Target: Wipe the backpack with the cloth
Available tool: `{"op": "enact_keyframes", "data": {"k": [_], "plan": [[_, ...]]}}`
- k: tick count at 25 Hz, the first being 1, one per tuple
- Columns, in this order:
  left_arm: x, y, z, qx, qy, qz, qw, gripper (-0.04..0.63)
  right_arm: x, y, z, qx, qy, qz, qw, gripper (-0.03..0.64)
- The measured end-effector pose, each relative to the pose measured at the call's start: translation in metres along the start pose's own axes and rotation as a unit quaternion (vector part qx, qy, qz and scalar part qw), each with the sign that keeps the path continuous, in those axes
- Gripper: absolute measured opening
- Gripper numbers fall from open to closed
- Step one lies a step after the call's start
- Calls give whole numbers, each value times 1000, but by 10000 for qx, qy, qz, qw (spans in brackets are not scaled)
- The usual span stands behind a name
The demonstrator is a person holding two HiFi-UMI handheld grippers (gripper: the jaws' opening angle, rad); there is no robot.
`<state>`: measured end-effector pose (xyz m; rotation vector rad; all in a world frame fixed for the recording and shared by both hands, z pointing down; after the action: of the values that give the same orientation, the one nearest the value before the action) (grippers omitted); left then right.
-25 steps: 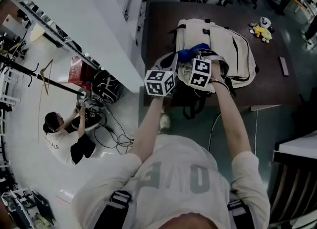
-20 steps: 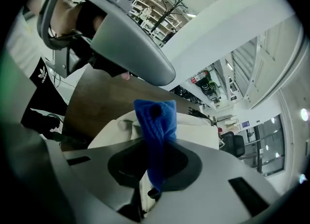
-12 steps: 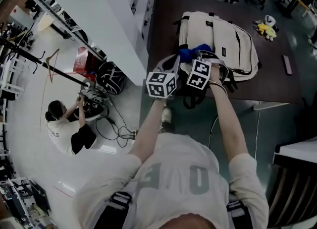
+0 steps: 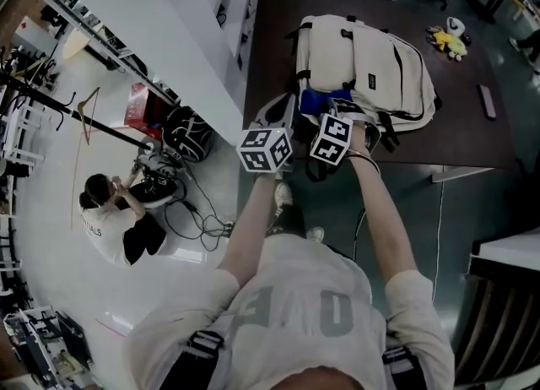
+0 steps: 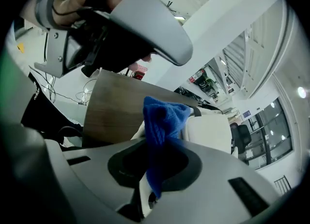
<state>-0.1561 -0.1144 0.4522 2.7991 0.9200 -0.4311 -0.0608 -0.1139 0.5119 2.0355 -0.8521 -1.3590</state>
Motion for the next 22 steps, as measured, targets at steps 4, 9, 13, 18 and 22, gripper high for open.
{"op": "enact_keyframes", "data": {"k": [4, 9, 13, 18, 22], "plan": [[7, 11, 6, 51, 172, 19, 9998, 3, -7, 0, -4, 73, -4, 211, 9998, 37], [9, 54, 19, 171, 182, -59, 9997, 3, -4, -2, -3, 323, 10, 648, 9974, 37], [11, 103, 35, 206, 305, -108, 9993, 3, -4, -11, -8, 757, -133, 1255, 9891, 38], [10, 155, 47, 221, 134, -247, 9994, 3, 42, -42, -31, 871, -574, 2030, 9736, 38], [3, 181, 51, 242, 417, -65, 9988, 3, 120, -60, -43, 1289, -313, 1497, 9798, 38]]}}
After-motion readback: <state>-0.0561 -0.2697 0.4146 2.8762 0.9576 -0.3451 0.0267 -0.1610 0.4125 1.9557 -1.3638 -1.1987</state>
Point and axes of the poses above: the fingertips, and each gripper's own axes: y forward along the fingers, x to its right, z out of its top, the point moved 5 cm from there along -y, backward along the fingers, and after that the axes turned 1 degree about y, right-handed, at the moved point
